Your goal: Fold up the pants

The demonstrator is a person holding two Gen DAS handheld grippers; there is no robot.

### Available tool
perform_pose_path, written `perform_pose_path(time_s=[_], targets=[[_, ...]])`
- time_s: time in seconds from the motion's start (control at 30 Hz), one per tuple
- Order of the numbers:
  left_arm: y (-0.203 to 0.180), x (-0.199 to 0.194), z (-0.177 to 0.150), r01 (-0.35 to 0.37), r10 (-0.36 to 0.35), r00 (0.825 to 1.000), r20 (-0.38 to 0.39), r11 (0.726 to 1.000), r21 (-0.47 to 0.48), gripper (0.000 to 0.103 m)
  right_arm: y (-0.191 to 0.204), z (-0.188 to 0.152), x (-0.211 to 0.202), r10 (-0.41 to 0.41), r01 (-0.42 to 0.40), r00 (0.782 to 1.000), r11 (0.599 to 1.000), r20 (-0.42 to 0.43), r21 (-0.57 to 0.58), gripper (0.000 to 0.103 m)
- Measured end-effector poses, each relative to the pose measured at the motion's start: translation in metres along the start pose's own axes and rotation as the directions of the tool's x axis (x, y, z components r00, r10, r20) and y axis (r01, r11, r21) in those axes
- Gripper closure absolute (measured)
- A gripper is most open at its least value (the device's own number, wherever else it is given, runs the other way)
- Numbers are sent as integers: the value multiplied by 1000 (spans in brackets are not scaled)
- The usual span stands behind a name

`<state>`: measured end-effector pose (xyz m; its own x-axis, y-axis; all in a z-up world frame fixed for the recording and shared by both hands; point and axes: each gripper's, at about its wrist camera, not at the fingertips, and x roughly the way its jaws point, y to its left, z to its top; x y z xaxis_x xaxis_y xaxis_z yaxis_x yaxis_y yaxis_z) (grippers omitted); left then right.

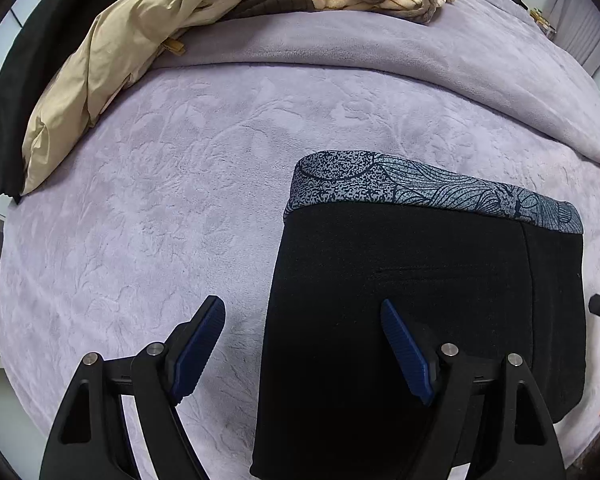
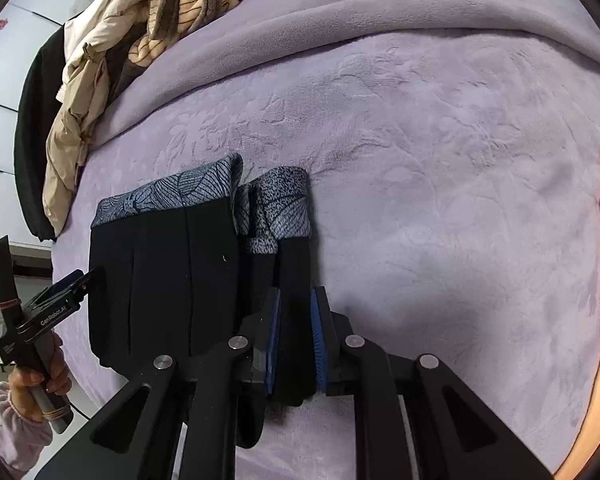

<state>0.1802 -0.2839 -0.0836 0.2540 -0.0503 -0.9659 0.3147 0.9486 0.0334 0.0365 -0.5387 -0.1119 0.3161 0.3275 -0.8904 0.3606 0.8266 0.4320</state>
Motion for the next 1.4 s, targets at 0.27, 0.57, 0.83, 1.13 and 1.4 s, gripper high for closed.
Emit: perform_pose_path(time_s=[0.27, 0.57, 0.83, 1.13, 1.4], targets=[[0, 3, -1, -16, 17, 1000, -21, 1000, 11, 0, -10, -16, 2, 3, -2, 1000, 999, -22, 45, 53], [35, 14, 13, 243, -241, 966, -96, 970, 11, 0, -24, -14, 10, 209, -206, 976, 977, -58, 55, 24], [53, 39, 15, 492, -490, 847, -209, 869, -43, 0, -45, -14, 34, 441, -431, 893, 896, -93, 108, 22], [12, 52, 14, 451, -434, 875, -212, 892, 37, 0, -33, -2, 76, 473, -464, 868, 881, -150, 91, 19], [2, 16, 7, 449, -441, 888, -134, 893, 40, 42, -10, -8, 53, 471, -459, 877, 880, -93, 123, 64]])
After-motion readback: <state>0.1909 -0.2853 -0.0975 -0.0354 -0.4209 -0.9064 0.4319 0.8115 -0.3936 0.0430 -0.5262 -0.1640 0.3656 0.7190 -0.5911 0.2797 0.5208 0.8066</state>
